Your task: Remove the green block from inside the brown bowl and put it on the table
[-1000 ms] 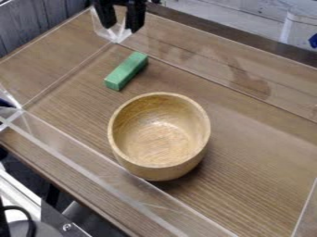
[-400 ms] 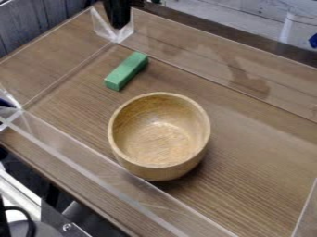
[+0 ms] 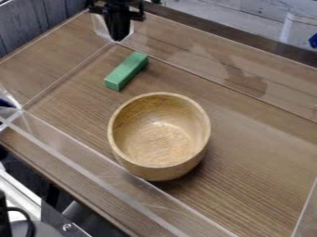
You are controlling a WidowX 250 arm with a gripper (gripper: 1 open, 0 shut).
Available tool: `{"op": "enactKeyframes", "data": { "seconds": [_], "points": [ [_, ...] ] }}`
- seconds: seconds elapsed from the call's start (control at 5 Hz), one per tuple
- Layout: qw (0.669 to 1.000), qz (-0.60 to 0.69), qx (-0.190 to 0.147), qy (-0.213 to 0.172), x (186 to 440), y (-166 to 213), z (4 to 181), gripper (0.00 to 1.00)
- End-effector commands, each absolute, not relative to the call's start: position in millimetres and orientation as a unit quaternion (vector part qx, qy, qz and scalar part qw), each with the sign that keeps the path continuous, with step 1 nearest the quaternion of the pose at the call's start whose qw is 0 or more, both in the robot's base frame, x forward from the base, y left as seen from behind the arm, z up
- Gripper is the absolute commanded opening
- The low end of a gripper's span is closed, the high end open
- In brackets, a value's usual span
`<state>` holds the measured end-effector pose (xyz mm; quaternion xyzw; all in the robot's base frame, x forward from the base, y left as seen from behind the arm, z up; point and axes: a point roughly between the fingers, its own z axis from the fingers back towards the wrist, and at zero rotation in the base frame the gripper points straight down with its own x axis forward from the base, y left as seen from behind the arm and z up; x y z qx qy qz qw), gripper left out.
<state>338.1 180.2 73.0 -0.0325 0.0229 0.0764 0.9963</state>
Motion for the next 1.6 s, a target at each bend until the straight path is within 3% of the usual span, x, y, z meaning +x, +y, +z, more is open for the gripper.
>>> {"op": "enactKeyframes", "data": {
  "seconds": [0.0, 0.6, 0.8, 1.0, 1.4],
  "points": [
    [0.997, 0.077, -0.014, -0.014, 347, 191, 92.3, 0.00],
    [0.997, 0.074, -0.017, -0.015, 353, 194, 85.0, 0.00],
    [0.997, 0.074, -0.018, -0.015, 354, 194, 86.3, 1.00],
    [0.997, 0.073, -0.019, -0.015, 355, 194, 87.8, 1.00],
    [0.997, 0.069, -0.022, -0.035, 358, 190, 117.3, 1.00]
  ]
}}
